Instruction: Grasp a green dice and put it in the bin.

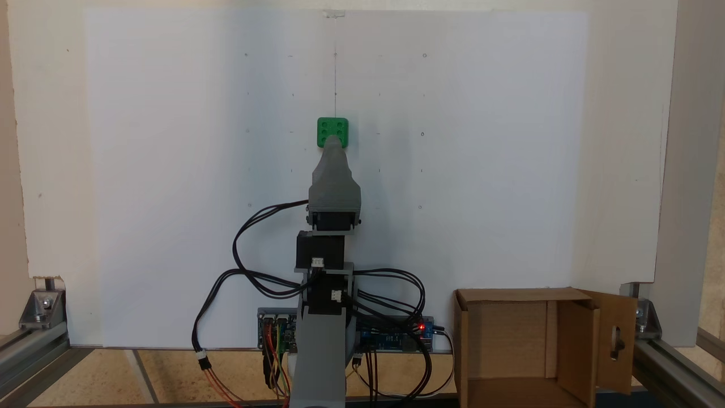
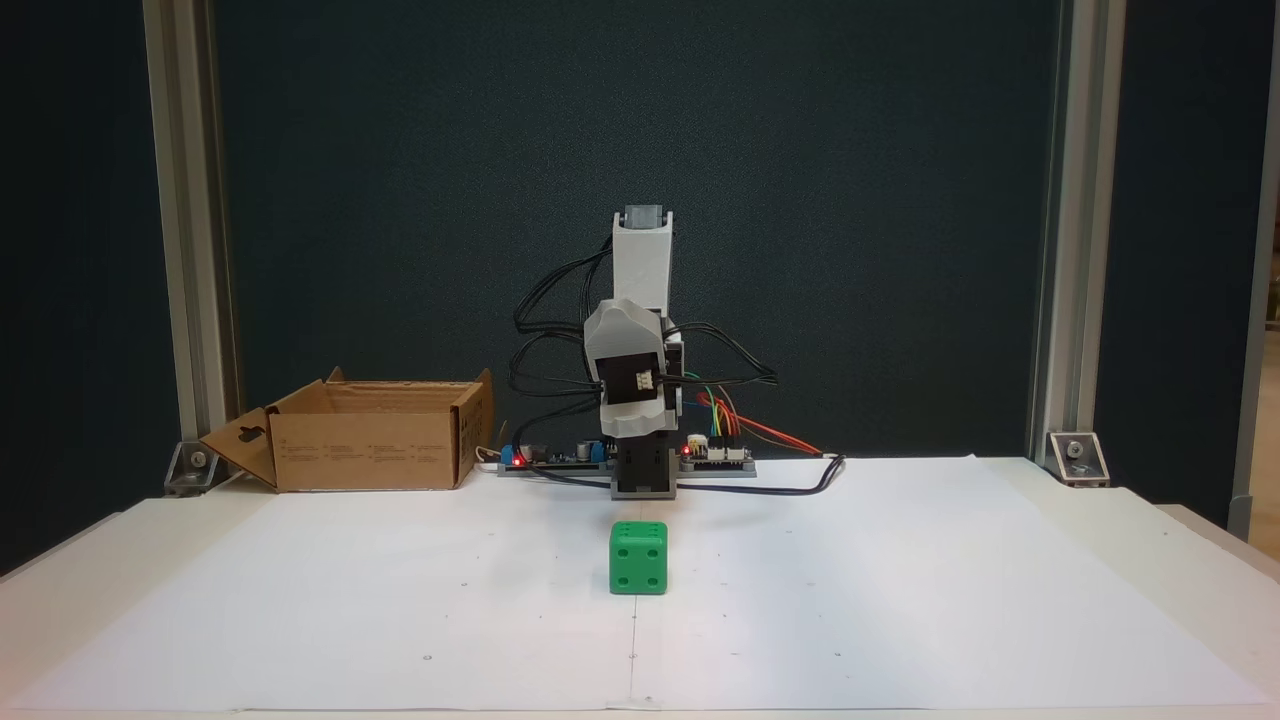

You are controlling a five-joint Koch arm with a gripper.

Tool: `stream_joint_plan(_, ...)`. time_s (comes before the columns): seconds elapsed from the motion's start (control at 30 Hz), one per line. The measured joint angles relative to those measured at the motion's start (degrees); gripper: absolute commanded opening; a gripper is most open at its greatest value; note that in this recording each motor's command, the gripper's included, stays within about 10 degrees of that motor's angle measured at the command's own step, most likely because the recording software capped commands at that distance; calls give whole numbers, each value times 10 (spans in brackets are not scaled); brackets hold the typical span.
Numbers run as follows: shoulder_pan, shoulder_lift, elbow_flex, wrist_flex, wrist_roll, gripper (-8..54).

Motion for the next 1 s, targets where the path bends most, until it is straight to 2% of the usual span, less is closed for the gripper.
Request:
stream_joint_plan(0.2,-4,1,-30,29,-98,421)
stream_joint_plan(1.0,-2,1,-35,53,-103,422)
